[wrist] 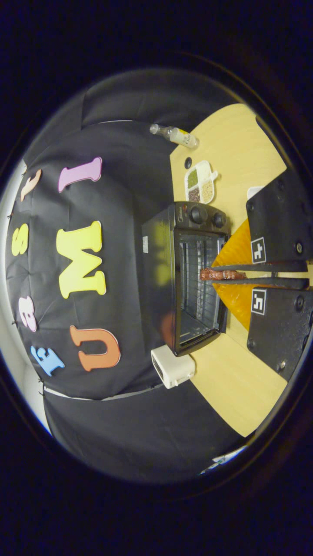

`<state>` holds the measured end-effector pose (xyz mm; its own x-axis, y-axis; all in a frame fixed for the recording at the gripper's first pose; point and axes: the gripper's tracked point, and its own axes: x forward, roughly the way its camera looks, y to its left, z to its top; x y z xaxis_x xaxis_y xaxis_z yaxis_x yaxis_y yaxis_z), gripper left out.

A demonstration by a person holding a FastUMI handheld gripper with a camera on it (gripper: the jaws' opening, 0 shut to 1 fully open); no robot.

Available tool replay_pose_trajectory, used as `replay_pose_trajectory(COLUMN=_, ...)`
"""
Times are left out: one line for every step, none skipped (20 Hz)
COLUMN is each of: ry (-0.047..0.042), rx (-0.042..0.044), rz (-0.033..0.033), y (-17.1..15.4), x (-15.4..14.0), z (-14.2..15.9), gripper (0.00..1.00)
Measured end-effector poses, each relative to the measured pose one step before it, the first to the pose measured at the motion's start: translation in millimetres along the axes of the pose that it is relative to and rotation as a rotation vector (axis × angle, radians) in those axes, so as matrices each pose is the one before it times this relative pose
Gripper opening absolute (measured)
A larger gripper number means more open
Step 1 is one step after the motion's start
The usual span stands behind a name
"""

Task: Open the toaster oven, put the food inside, and close the toaster oven door.

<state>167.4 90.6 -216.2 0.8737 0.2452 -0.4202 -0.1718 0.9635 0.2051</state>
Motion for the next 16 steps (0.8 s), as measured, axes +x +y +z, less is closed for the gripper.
replay_pose_trajectory(ry=-0.00726, rx=0.03495, rz=-0.00365, y=4.69, x=11.58, z=-2.40, gripper=0.08)
replay_pose_trajectory(ry=-0.01283, rx=0.03632, rz=-0.00249, y=3.42, x=9.42, z=-1.77, gripper=0.08)
replay_pose_trajectory(ry=-0.01416, rx=0.03166, rz=-0.00012, y=3.43, x=10.81, z=0.04, gripper=0.08)
replay_pose_trajectory(ry=-0.01712, rx=0.02987, rz=-0.00352, y=1.26, x=9.54, z=0.45, gripper=0.08)
replay_pose_trajectory(ry=-0.02132, rx=0.03787, rz=-0.00279, y=0.91, x=8.63, z=1.60, gripper=0.08)
replay_pose_trajectory(ry=-0.02147, rx=0.04396, rz=0.00285, y=1.79, x=7.52, z=0.97, gripper=0.08)
replay_pose_trajectory(ry=-0.01869, rx=0.05563, rz=0.00626, y=1.40, x=6.98, z=0.77, gripper=0.08)
replay_pose_trajectory(ry=-0.02190, rx=0.07524, rz=0.00920, y=0.43, x=4.58, z=0.65, gripper=0.08)
replay_pose_trajectory(ry=-0.01768, rx=0.07940, rz=0.01279, y=1.71, x=6.03, z=0.43, gripper=0.08)
replay_pose_trajectory(ry=-0.01253, rx=0.07144, rz=0.00535, y=-0.85, x=6.25, z=1.94, gripper=0.08)
replay_pose_trajectory(ry=0.00507, rx=0.04931, rz=-0.00143, y=-3.13, x=8.46, z=-1.89, gripper=0.08)
replay_pose_trajectory(ry=0.00288, rx=0.04896, rz=0.00610, y=-1.66, x=6.22, z=-1.74, gripper=0.08)
replay_pose_trajectory(ry=0.00979, rx=0.03956, rz=0.00813, y=-0.55, x=9.26, z=-2.44, gripper=0.08)
replay_pose_trajectory(ry=0.00367, rx=0.04246, rz=0.01046, y=-0.05, x=6.98, z=-1.33, gripper=0.08)
replay_pose_trajectory(ry=0.00847, rx=0.03284, rz=0.01323, y=-0.51, x=6.67, z=-1.43, gripper=0.08)
replay_pose_trajectory(ry=-0.00296, rx=0.02302, rz=0.01305, y=0.80, x=6.83, z=-0.01, gripper=0.08)
